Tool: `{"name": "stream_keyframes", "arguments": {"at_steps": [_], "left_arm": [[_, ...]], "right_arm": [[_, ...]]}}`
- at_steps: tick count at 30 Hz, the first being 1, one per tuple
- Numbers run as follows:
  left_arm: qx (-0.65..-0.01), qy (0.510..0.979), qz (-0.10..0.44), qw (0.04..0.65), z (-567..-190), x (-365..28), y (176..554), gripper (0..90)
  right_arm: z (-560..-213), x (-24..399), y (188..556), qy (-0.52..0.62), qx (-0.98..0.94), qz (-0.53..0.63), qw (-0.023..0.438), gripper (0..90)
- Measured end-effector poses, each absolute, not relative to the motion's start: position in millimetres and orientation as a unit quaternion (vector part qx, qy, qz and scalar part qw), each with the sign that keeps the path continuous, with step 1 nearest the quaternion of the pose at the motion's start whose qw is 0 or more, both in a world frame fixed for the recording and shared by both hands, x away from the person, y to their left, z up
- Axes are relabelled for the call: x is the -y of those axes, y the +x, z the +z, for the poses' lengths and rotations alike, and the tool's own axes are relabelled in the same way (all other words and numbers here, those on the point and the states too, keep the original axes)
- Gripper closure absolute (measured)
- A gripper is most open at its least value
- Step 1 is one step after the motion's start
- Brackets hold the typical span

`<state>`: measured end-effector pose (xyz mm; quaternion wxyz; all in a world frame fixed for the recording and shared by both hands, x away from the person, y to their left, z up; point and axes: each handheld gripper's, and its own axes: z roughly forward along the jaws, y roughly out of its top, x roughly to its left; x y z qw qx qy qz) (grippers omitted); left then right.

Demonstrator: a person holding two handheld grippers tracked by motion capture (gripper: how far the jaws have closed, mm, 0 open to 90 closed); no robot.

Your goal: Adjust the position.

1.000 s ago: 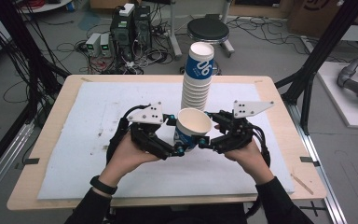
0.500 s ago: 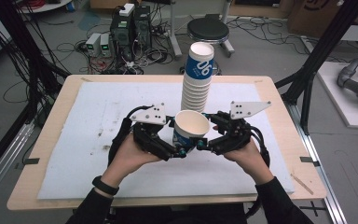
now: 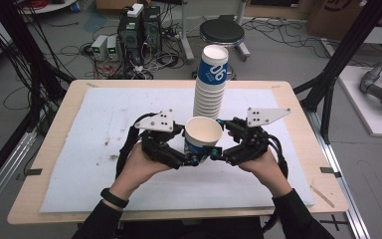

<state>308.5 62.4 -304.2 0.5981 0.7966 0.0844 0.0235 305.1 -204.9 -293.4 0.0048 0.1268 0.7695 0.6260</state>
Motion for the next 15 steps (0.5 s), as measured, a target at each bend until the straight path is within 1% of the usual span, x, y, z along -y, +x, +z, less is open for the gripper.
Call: {"name": "stream_keyframes", "arguments": {"at_steps": [3, 8, 15], "left_arm": [[-0.088, 0.787, 0.021, 0.610, -305.7, -63.9, 310.2, 27.0], [-0.085, 0.792, 0.027, 0.605, -307.3, -60.8, 308.8, 27.1], [-0.085, 0.795, 0.028, 0.600, -309.1, -58.3, 308.1, 27.2]], "right_arm": [[-292.4, 207.2, 305.3, 0.135, -0.761, 0.635, 0.002, 19.0], [-293.0, 205.1, 304.6, 0.135, -0.760, 0.636, 0.005, 19.1], [-294.7, 204.9, 304.4, 0.127, -0.761, 0.636, 0.010, 23.8]]}}
